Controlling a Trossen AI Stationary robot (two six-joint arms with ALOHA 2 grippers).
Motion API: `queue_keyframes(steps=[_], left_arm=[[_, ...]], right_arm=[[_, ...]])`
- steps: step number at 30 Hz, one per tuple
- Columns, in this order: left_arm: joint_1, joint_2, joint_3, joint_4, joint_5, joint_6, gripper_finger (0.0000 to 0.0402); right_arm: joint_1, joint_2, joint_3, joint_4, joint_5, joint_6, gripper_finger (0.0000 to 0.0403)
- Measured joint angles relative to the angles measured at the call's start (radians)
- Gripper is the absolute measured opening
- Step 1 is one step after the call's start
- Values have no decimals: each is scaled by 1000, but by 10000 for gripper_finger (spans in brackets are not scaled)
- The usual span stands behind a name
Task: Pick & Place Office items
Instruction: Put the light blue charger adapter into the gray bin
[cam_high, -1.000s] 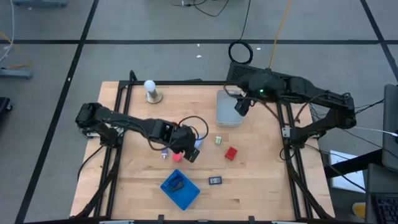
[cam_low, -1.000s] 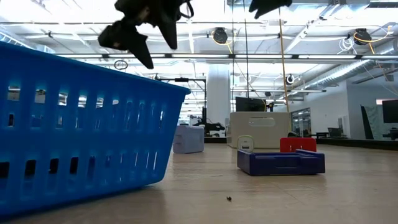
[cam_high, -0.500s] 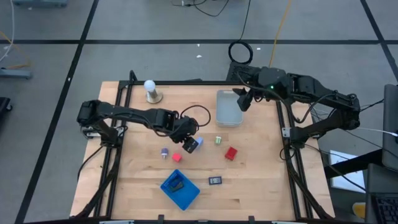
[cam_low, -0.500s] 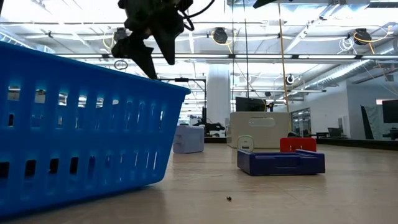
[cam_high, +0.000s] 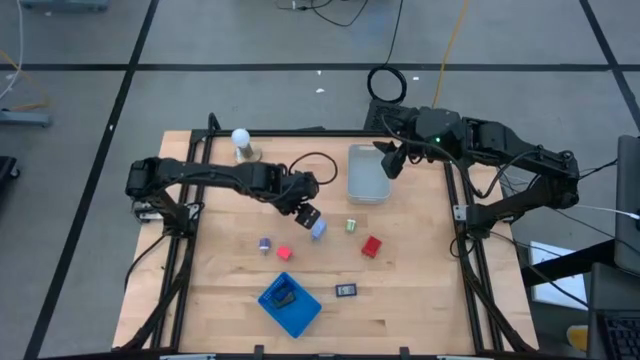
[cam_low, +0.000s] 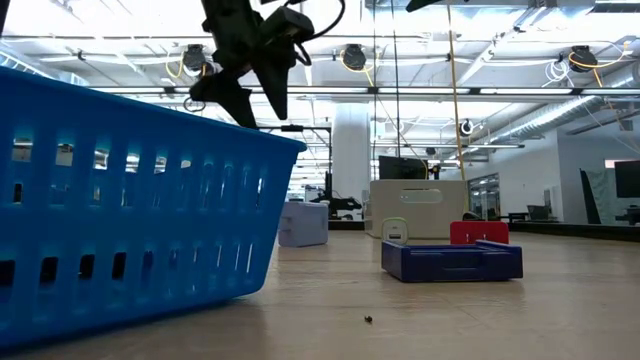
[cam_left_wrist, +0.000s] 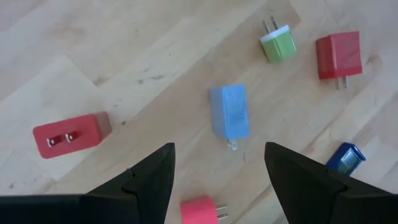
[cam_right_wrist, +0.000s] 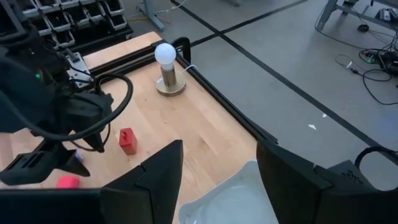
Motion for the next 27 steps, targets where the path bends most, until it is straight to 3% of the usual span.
queue_keyframes(steps=[19,27], left_arm=[[11,98,0,34,97,-49,251],[11,125,0,135,134,-57,251]], right_arm=[[-1,0,0,-2,-1,-48,197],[-2,0,0,-3,-1,-52,197]])
